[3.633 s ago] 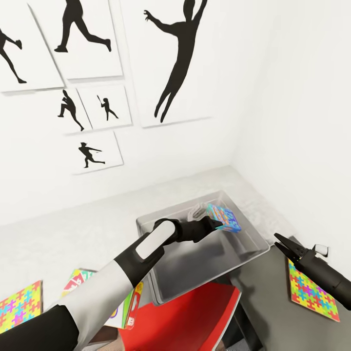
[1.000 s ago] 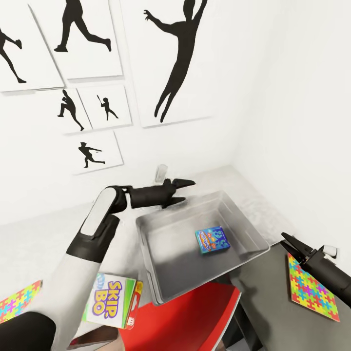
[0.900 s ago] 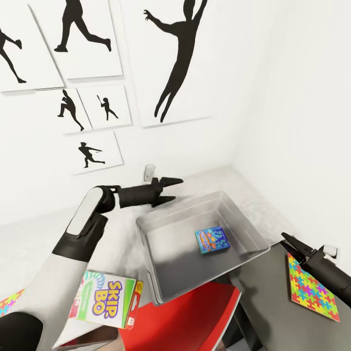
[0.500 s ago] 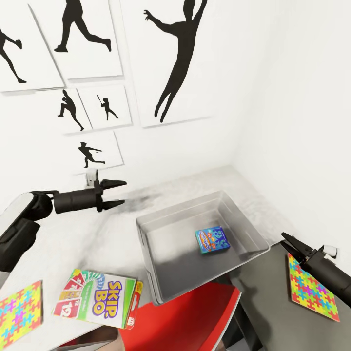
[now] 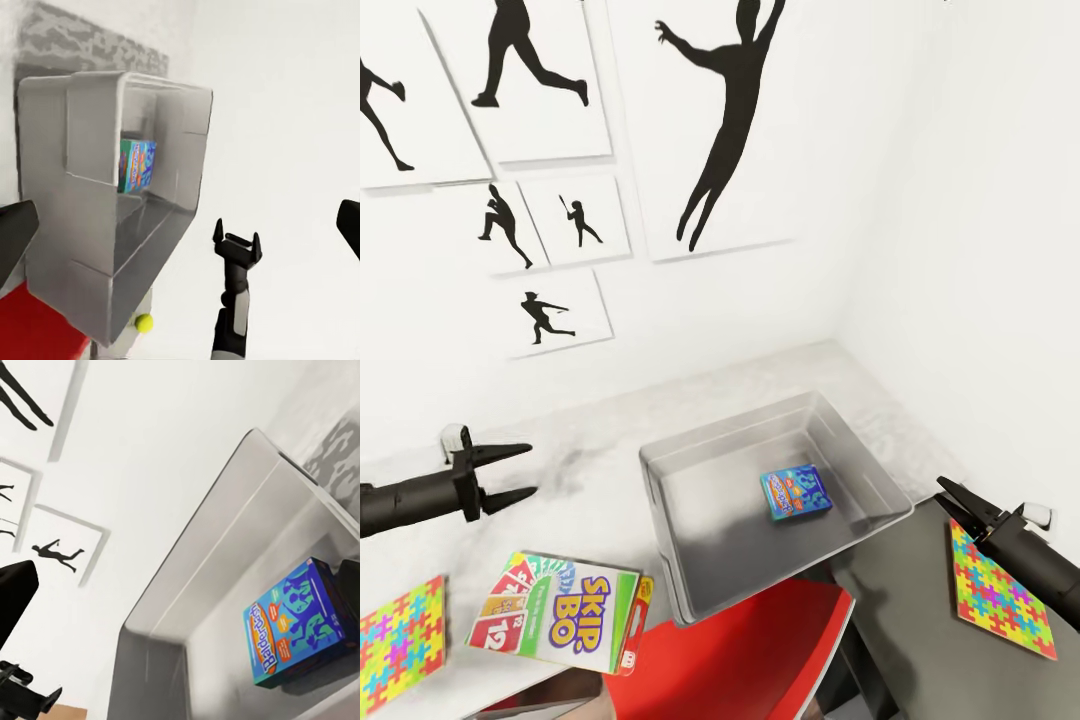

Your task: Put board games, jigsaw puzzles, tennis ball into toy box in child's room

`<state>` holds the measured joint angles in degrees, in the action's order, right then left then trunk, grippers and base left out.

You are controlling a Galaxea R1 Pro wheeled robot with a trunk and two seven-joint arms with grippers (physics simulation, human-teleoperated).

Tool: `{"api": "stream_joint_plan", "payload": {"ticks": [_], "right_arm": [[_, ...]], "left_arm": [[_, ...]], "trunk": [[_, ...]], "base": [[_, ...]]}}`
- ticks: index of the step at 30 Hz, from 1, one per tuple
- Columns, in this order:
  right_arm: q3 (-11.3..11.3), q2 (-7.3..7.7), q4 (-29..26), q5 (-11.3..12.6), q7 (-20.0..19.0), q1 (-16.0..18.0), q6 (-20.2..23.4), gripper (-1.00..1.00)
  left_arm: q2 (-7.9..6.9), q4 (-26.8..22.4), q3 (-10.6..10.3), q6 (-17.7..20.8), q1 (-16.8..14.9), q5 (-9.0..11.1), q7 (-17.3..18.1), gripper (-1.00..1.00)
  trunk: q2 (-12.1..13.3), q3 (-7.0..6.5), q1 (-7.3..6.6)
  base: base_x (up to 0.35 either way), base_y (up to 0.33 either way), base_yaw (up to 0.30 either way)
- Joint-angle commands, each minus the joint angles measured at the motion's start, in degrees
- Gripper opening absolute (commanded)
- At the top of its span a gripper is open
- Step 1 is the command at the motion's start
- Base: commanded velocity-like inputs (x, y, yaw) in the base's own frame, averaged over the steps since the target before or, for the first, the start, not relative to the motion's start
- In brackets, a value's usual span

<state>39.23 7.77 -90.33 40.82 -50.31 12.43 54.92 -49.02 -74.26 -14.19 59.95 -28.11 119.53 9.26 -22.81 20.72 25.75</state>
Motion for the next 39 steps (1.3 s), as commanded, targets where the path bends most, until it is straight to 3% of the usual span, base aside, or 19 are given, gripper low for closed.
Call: {"api": "stream_joint_plan", "payload": {"ticks": [1,3,12,23,29,39], "right_arm": [[0.1,-0.01,0.0,-0.1,-0.2,0.1,0.2,1.00],[0.1,-0.03,0.0,-0.1,-0.3,0.1,0.2,1.00],[0.0,-0.60,0.0,-0.1,-0.4,0.1,0.0,1.00],[0.0,-0.72,0.0,-0.5,-0.5,0.1,0.0,1.00],[0.0,-0.70,0.0,-0.6,-0.5,0.1,0.0,1.00],[0.0,-0.74,0.1,-0.6,-0.5,0.1,-0.1,1.00]], "left_arm": [[0.00,0.8,-0.2,0.0,0.3,-0.8,1.1,1.00],[0.41,4.1,-0.3,0.0,1.3,-2.8,3.1,1.00],[0.01,12.3,-0.1,0.0,2.0,-6.6,12.2,1.00],[-0.03,12.9,-0.2,0.0,2.0,-8.9,18.3,1.00],[-0.02,12.9,-0.2,0.0,2.0,-11.7,19.8,1.00],[-0.02,12.9,-0.2,0.0,2.0,-12.4,22.2,1.00]], "trunk": [[-0.1,0.04,0.03],[-0.1,-0.09,0.03],[-0.1,-0.87,0.03],[-0.1,-1.88,0.03],[-0.1,-2.43,0.03],[-0.1,-3.35,0.03]], "base": [[0.000,0.000,0.000],[0.000,0.000,0.000],[-0.035,0.000,0.000],[-0.066,0.000,0.000],[-0.173,0.059,0.000],[-0.266,0.118,0.000]]}}
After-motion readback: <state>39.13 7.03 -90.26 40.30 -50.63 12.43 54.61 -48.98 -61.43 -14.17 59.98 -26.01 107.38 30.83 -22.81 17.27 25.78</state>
